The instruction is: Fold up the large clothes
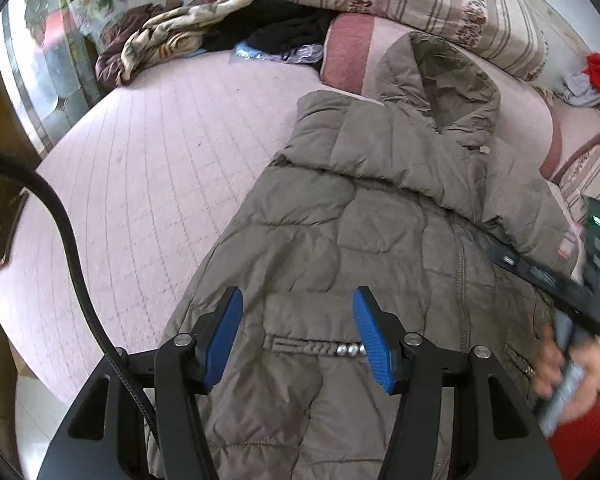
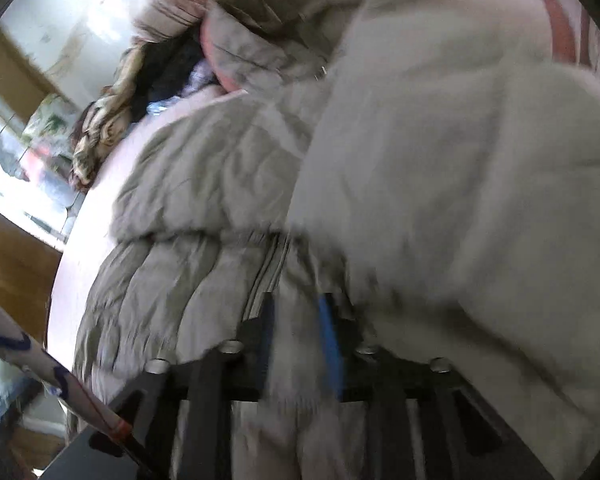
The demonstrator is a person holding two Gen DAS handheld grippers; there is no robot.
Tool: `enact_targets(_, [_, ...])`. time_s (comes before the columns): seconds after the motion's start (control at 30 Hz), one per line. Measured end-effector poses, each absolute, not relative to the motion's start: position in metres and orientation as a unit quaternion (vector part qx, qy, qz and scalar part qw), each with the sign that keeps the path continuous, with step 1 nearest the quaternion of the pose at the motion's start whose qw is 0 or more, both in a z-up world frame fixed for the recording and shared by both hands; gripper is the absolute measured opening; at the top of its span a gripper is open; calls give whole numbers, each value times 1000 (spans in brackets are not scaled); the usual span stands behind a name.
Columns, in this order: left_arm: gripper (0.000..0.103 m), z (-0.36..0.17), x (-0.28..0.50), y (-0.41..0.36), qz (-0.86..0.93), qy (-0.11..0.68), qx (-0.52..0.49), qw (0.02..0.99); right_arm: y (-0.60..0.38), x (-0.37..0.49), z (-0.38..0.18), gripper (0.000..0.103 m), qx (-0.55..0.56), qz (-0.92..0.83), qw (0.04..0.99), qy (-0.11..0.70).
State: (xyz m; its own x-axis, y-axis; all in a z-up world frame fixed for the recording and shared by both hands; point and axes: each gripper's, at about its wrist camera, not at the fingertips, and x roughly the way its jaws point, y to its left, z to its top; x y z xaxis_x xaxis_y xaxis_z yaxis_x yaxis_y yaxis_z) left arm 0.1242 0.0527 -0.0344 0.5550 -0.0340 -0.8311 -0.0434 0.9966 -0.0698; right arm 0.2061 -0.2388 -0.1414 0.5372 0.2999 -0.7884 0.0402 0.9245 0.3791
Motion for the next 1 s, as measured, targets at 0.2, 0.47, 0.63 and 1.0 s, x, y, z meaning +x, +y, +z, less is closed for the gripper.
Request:
enact_targets(0.2, [57, -42, 135, 30, -14, 479, -9, 878, -311, 120, -88, 56, 208, 38, 894, 394])
enact_targets(0.47, [57, -47, 144, 0, -57, 484, -11, 873, -429, 126, -100, 78, 304, -119, 870, 370])
enact_targets(0.63, [59, -43, 148, 8, -61, 473, -20, 879, -412, 168, -101, 22, 294, -79, 869, 389])
enact_targets(1.0, [66, -41, 178, 33, -76, 460, -92, 880, -274, 247, -84, 25, 247, 94, 867, 422])
